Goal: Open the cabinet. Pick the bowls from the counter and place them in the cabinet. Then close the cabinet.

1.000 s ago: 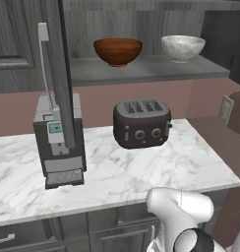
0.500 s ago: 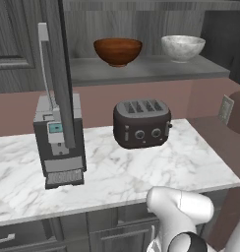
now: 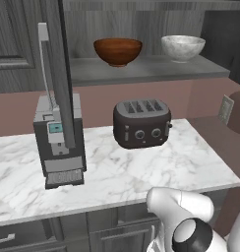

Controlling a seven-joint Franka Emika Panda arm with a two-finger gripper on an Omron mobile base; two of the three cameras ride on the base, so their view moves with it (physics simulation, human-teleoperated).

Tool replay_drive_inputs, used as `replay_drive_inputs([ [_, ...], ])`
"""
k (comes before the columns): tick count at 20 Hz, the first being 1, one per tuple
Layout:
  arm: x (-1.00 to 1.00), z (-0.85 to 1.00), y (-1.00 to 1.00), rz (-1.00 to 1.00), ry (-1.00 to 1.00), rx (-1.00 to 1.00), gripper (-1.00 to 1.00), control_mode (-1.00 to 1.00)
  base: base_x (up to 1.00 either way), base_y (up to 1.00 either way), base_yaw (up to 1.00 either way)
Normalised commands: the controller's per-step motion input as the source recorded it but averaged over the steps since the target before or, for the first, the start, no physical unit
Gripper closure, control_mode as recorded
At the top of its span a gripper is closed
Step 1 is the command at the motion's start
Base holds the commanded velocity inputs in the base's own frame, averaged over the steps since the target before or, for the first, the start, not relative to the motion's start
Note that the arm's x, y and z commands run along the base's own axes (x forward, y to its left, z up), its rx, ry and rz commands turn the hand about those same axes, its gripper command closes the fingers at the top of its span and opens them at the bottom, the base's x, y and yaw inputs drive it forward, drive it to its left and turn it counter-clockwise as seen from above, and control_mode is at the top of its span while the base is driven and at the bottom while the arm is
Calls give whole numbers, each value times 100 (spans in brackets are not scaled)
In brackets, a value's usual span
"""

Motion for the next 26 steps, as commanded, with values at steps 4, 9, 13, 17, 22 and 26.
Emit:
replay_drive_inputs([
  [4,66,0,-4,0,15,0,-100,-100,0,0,0],
  [9,73,0,-1,0,7,0,-100,-100,0,0,0],
  [13,73,-4,-2,0,0,0,-100,-100,0,0,0],
  [17,74,-14,0,0,1,0,-100,-100,0,0,0],
  [22,58,-29,10,0,2,0,-100,-100,0,0,0],
  [26,47,-33,42,1,0,3,-100,-100,0,0,0],
])
